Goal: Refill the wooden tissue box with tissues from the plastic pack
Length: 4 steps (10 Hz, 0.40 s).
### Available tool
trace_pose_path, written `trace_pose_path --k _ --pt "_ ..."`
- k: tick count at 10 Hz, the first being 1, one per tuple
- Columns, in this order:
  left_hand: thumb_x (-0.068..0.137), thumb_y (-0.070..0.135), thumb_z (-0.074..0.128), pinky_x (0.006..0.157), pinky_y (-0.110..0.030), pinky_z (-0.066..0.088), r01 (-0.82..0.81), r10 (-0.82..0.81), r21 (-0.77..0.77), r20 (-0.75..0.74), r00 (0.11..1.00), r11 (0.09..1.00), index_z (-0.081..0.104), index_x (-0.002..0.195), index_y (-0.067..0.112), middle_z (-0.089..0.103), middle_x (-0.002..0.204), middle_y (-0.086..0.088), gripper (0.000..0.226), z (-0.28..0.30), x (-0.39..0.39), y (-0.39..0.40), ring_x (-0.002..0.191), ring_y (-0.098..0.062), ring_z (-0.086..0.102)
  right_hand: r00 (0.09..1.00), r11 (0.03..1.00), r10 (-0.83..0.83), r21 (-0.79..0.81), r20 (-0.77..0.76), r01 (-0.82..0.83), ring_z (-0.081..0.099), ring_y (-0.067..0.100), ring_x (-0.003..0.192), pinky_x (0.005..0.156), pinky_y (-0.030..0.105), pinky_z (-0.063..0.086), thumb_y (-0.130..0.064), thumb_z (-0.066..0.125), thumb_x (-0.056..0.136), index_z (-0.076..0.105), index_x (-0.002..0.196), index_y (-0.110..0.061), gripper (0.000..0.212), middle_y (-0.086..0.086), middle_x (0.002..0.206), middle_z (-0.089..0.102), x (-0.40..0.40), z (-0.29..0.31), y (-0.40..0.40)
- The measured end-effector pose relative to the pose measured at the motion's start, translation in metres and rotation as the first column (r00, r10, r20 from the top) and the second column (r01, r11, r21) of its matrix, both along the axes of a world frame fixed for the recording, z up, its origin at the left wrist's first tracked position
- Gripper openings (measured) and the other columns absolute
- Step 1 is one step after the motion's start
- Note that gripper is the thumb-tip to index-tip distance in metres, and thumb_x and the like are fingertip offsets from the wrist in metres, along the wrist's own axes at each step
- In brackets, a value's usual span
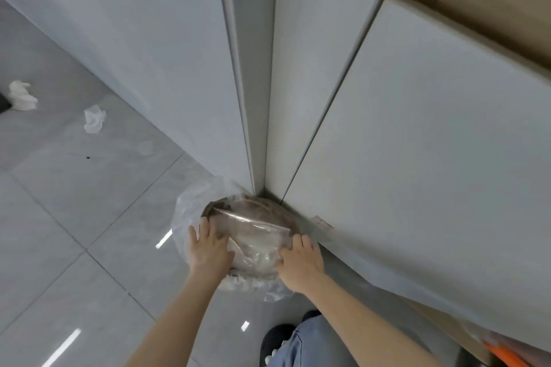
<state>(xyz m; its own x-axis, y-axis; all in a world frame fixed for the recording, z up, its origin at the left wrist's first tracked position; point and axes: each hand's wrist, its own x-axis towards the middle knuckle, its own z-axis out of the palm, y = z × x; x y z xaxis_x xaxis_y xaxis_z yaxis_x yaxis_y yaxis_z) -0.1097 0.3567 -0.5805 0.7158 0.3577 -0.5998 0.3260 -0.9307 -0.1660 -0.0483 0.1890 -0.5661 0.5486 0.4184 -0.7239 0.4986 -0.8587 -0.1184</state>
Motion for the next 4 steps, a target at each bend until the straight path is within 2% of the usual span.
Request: trace_pose_path --k 1,2,3,4 --pt "0.091 0.043 0.034 0.113 -0.047 0.008 -0.019 0.02 -0.049 0.019 1.0 0.999 0.033 0.134 0.03 -0.006 0.155 -0.014 0.045 0.017 -0.004 0.0 0.143 -0.028 -0.007 0.999 0.998 -0.042 0.045 -0.004 0.042 0.036 0.027 0.121 0.108 0.042 0.028 -0.032 0.03 0.095 0.047 0.128 -0.013 0.041 0.012 0.13 0.044 0.004 0.016 -0.001" --pt "0.092 0.043 0.035 0.114 -0.046 0.008 -0.016 0.015 -0.073 -0.023 1.0 0.997 0.029 0.137 0.029 -0.011 0.155 -0.013 0.048 0.054 -0.009 -0.006 0.142 -0.031 -0.007 0.986 0.971 -0.155 0.176 -0.057 0.162 0.043 0.026 0.118 0.105 0.042 0.034 -0.023 0.035 0.094 0.047 0.126 -0.01 0.036 0.012 0.125 0.051 0.002 0.051 -0.004" --pt "0.092 0.044 0.036 0.114 -0.046 0.009 -0.042 0.038 -0.155 -0.027 0.999 0.987 0.026 0.14 0.028 -0.005 0.156 -0.013 0.051 0.1 -0.012 -0.014 0.143 -0.031 -0.004 0.977 0.935 -0.2 0.286 -0.07 0.212 0.047 0.025 0.116 0.105 0.043 0.034 -0.019 0.036 0.094 0.046 0.127 -0.009 0.036 0.011 0.122 0.055 -0.002 0.1 -0.009" --pt "0.092 0.043 0.039 0.113 -0.044 0.013 -0.043 0.052 -0.206 0.035 0.998 0.978 0.033 0.137 0.027 0.007 0.155 -0.012 0.049 0.155 -0.01 -0.023 0.142 -0.03 0.003 0.967 0.893 -0.239 0.373 -0.086 0.254 0.049 0.025 0.114 0.102 0.042 0.037 -0.017 0.037 0.093 0.045 0.128 -0.008 0.037 0.011 0.121 0.057 -0.004 0.152 -0.009"
